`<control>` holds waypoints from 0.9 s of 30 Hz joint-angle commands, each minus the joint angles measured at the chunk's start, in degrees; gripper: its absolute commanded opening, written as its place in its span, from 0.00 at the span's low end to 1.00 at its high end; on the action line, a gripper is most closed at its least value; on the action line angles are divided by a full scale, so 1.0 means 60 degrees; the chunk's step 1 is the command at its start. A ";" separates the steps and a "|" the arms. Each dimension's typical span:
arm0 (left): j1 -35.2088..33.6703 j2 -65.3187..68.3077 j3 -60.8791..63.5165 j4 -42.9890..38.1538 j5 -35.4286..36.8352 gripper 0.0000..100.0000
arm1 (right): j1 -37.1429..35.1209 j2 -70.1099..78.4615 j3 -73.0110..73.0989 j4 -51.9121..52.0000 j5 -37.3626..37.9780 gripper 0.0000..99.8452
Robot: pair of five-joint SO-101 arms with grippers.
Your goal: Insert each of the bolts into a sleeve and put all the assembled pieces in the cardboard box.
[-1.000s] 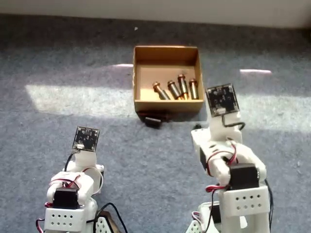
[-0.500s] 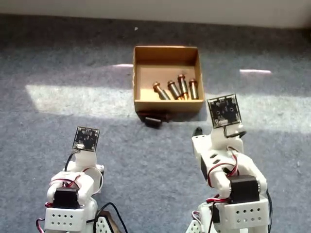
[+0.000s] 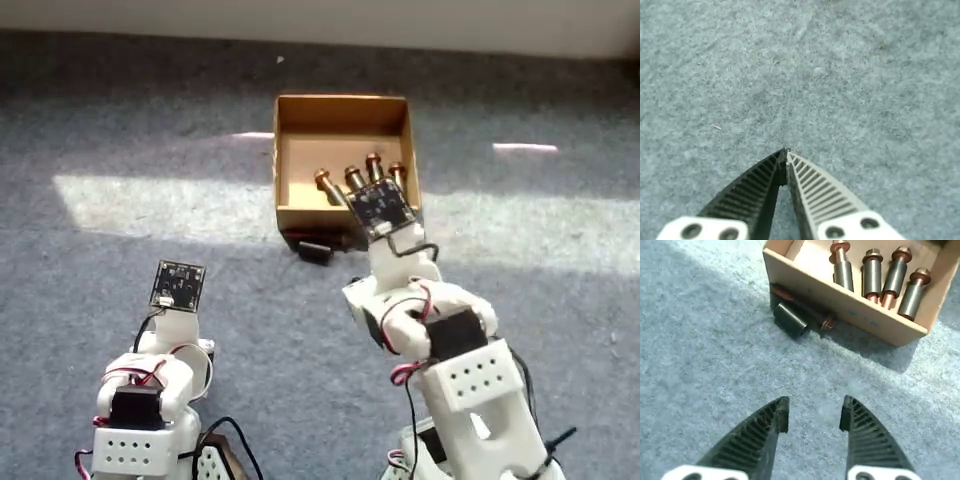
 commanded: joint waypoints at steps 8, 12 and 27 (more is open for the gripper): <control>-0.0125 -0.0081 0.0198 0.0029 -0.0103 0.01 | -0.0520 0.3187 -0.2396 0.0081 0.1612 0.16; -0.0125 -0.0081 0.0198 0.0029 -0.0103 0.01 | -0.1048 0.3802 -0.2674 0.0022 0.1612 0.16; -0.0125 -0.0081 0.0198 0.0029 -0.0103 0.01 | -0.1766 0.7026 -0.4579 0.0081 0.2579 0.16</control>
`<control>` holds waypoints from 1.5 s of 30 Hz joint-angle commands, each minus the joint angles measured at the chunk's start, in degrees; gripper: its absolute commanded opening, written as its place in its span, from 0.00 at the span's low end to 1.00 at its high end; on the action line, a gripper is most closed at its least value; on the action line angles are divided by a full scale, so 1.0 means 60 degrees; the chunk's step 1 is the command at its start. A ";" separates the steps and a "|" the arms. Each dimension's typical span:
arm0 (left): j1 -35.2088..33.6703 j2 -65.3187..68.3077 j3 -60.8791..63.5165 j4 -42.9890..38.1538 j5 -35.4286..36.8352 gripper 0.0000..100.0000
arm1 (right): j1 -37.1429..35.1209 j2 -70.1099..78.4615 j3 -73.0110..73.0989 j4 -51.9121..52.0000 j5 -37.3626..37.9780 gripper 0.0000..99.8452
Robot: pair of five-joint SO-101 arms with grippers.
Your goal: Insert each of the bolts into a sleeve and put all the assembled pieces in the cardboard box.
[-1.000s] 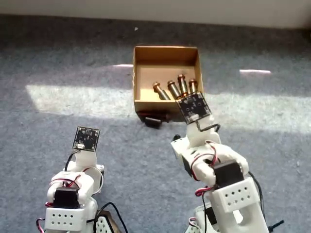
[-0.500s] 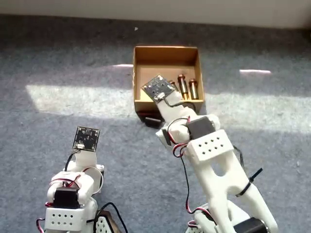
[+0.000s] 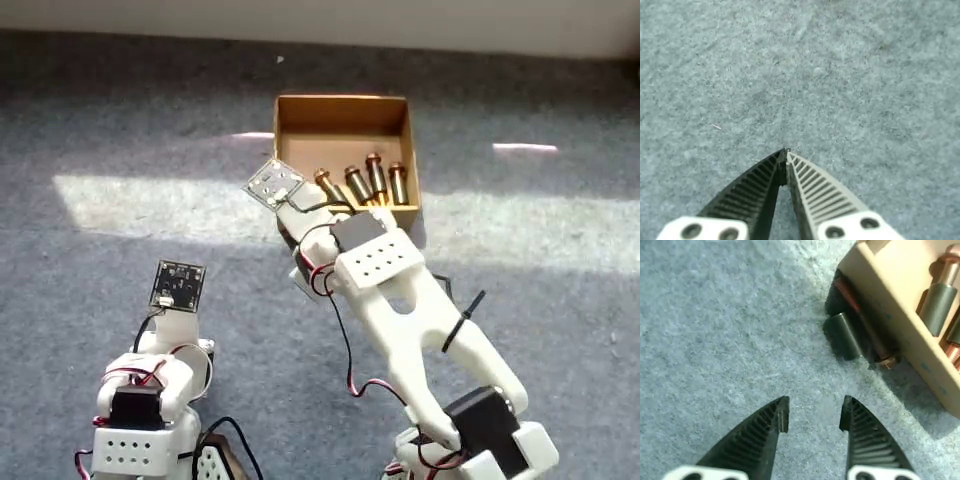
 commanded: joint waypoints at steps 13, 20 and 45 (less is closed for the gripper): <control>-0.0125 -0.0081 0.0198 0.0029 -0.0103 0.01 | 0.0168 0.3260 -0.3187 0.0007 0.1348 0.16; -0.0125 -0.0081 0.0198 0.0029 -0.0103 0.01 | 0.0403 0.4520 -0.4300 0.0037 0.1861 0.16; -0.0125 -0.0081 0.0198 0.0029 -0.0103 0.01 | 0.0549 0.5912 -0.4286 0.0110 0.2051 0.09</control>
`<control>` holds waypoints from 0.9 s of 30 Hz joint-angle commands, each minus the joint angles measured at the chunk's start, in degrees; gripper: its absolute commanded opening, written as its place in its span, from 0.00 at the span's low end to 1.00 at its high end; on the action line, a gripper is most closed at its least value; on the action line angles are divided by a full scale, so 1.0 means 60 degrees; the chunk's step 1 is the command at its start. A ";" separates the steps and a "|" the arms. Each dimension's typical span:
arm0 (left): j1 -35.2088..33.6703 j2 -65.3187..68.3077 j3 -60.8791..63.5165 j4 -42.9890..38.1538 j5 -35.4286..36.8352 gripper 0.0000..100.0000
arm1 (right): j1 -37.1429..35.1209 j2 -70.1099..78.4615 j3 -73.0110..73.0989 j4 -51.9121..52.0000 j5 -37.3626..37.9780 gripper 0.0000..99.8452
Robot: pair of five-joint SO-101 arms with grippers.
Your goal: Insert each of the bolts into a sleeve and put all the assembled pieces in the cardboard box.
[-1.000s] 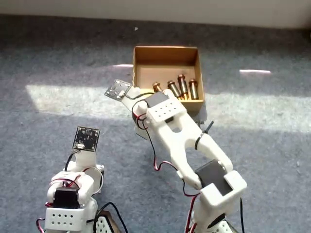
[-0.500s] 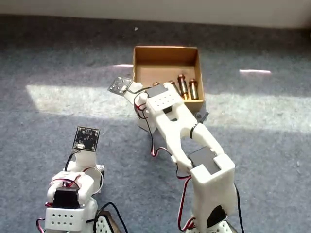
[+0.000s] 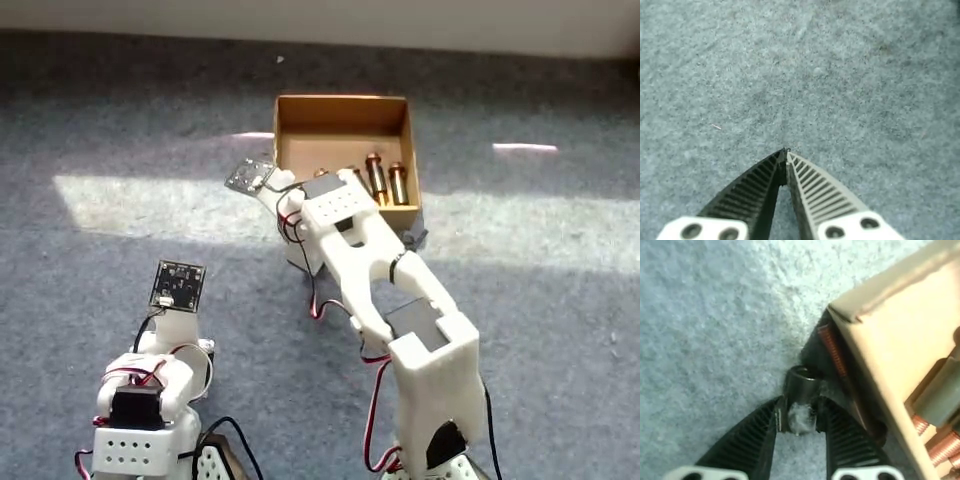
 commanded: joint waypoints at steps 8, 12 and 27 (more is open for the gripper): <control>-0.0125 -0.0081 0.0198 0.0029 -0.0103 0.01 | 0.0051 0.0183 -0.0007 0.0403 0.0059 0.14; -0.0125 -0.0081 0.0198 0.0029 -0.0103 0.01 | 0.0051 0.0183 0.0007 0.0418 0.0103 0.08; -0.0125 -0.0081 0.0198 0.0029 -0.0103 0.01 | 0.0095 -0.3465 0.0418 0.2278 -0.1656 0.00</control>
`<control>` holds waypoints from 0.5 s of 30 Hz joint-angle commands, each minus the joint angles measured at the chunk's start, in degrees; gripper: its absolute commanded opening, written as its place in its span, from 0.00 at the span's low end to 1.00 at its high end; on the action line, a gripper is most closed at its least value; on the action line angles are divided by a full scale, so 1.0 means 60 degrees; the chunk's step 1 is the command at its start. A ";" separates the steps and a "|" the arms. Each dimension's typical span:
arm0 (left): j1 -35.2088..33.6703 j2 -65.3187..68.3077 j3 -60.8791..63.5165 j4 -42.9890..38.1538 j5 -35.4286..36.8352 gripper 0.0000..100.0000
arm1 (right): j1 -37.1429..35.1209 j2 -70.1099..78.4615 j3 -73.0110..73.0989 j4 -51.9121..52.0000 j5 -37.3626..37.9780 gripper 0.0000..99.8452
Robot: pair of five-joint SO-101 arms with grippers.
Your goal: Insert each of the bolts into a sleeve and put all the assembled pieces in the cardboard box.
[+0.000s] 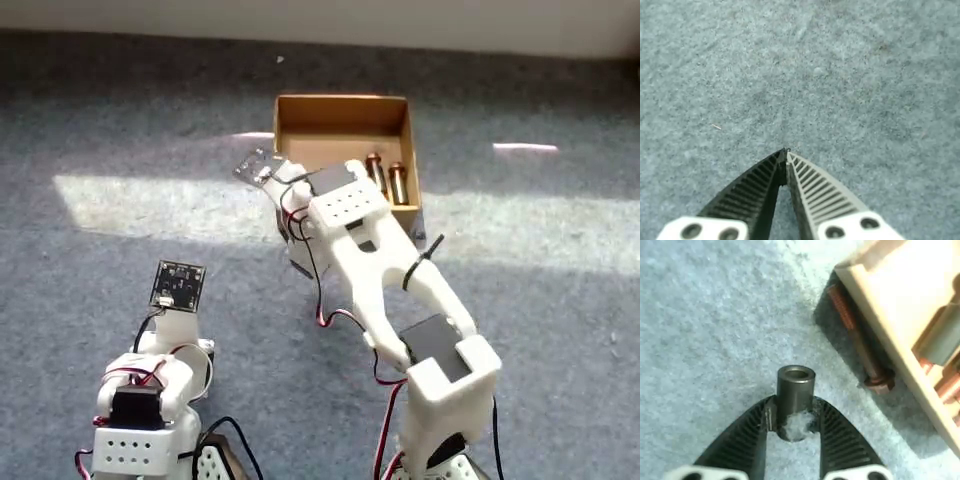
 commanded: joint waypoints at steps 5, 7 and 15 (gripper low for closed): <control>-0.0125 -0.0081 0.0198 0.0029 -0.0103 0.01 | 0.0110 -0.3172 0.1678 0.0315 -0.0733 0.00; -0.0125 -0.0081 0.0198 0.0029 -0.0103 0.01 | 0.0110 -0.3890 0.2352 0.0300 -0.0762 0.00; -0.0125 -0.0081 0.0198 0.0029 -0.0103 0.01 | 0.0579 -0.6469 0.4183 0.0315 -0.0777 0.00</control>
